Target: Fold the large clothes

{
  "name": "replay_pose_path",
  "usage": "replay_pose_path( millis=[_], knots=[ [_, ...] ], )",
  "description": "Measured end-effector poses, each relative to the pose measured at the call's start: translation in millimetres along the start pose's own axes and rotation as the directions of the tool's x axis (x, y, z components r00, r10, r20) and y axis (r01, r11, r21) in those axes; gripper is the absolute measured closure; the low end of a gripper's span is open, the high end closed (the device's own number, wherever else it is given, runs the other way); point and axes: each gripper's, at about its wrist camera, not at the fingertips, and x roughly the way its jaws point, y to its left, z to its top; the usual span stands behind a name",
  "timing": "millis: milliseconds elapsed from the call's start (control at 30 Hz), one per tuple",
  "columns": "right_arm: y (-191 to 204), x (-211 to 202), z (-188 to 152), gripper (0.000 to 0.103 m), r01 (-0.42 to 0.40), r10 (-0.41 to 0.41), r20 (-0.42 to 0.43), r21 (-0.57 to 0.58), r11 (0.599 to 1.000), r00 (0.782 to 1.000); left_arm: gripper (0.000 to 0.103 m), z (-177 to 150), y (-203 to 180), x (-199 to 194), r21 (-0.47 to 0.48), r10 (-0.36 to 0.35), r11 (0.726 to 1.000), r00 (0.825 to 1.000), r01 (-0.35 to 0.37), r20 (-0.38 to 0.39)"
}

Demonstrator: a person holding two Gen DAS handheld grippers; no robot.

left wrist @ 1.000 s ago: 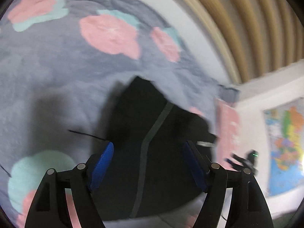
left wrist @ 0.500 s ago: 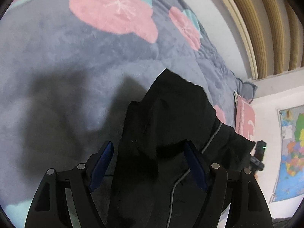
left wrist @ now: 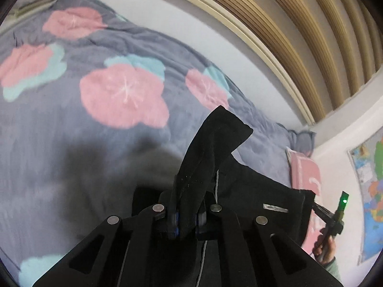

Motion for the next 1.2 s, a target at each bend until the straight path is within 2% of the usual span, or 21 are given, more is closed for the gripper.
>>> replay_pose_path(
  millis=[100,133,167,233,267,333,400,467,533,567,633,667,700,767,900,1033,1100,1200],
  knots=[
    [5.1,46.3,3.1,0.085,0.025,-0.024,-0.088,0.012,1.000,0.996,0.095,5.6,15.9,39.8,-0.050,0.070,0.996,0.996,-0.073,-0.061],
    [8.3,68.7,-3.3,0.085,0.027,-0.026,-0.147,0.009,1.000,0.989,0.095,1.3,24.8,61.0,-0.055,0.128,0.989,0.984,-0.135,-0.121],
    [11.7,86.9,-11.6,0.085,0.029,-0.027,-0.197,0.005,1.000,0.980,0.095,-3.5,31.6,72.4,-0.065,0.153,0.984,0.975,-0.165,-0.159],
    [16.9,115.2,-31.2,0.086,0.017,-0.013,-0.277,0.012,1.000,0.961,0.095,-19.8,50.6,95.7,-0.107,0.178,0.972,0.951,-0.210,-0.252],
    [18.7,122.4,-37.9,0.085,0.015,-0.012,-0.296,0.009,1.000,0.955,0.095,-28.7,59.7,103.5,-0.135,0.171,0.967,0.945,-0.215,-0.280],
    [29.0,131.6,-50.6,0.082,0.038,-0.047,-0.306,-0.037,0.999,0.951,0.091,-37.3,66.0,108.3,-0.142,0.169,0.966,0.942,-0.217,-0.290],
    [37.4,130.1,-51.2,0.078,0.068,-0.090,-0.291,-0.084,0.994,0.953,0.089,-38.6,62.2,107.6,-0.104,0.180,0.971,0.944,-0.216,-0.277],
    [35.7,124.6,-47.7,0.075,0.063,-0.083,-0.297,-0.078,0.995,0.951,0.082,-35.7,56.6,102.1,-0.059,0.195,0.975,0.948,-0.216,-0.252],
    [25.9,105.4,-42.7,0.073,0.026,-0.034,-0.293,-0.028,0.999,0.956,0.077,-31.4,51.8,87.1,-0.020,0.211,0.975,0.951,-0.221,-0.226],
    [21.6,90.7,-38.8,0.072,0.008,-0.009,-0.268,-0.008,1.000,0.963,0.076,-29.5,49.4,76.9,-0.012,0.204,0.977,0.956,-0.211,-0.211],
    [17.4,58.5,-38.0,0.063,-0.023,0.025,-0.211,0.010,1.000,0.977,0.072,-24.5,47.0,51.4,-0.019,0.177,0.983,0.968,-0.183,-0.179],
    [16.7,40.5,-38.7,0.048,-0.039,0.041,-0.179,0.017,0.999,0.983,0.065,-23.8,44.5,37.2,-0.026,0.170,0.984,0.972,-0.177,-0.161],
    [17.7,26.2,-38.8,0.038,-0.056,0.058,-0.153,0.022,0.998,0.986,0.060,-24.4,40.0,23.9,-0.027,0.160,0.986,0.977,-0.166,-0.140],
    [25.3,-7.7,-45.3,0.036,-0.126,0.127,-0.108,0.021,0.992,0.986,0.058,-28.6,22.4,-3.4,0.008,0.128,0.992,0.988,-0.127,-0.091],
    [58.7,-45.0,-62.3,0.036,-0.205,0.204,-0.096,0.003,0.979,0.974,0.055,-47.1,-23.4,-24.8,0.109,0.089,0.991,0.993,-0.080,-0.081],
    [98.8,-57.0,-84.6,0.036,-0.297,0.298,-0.125,0.027,0.955,0.946,0.055,-81.8,-69.6,-21.9,0.179,0.005,0.984,0.992,0.017,-0.126],
    [119.4,-51.0,-97.1,0.036,-0.307,0.308,-0.161,0.031,0.951,0.938,0.055,-102.2,-88.3,-12.1,0.211,0.001,0.977,0.988,0.032,-0.153],
    [136.7,-33.2,-111.7,0.036,-0.310,0.311,-0.181,0.036,0.950,0.933,0.055,-136.7,-107.5,16.8,0.198,-0.038,0.977,0.973,0.084,-0.226]
  ],
)
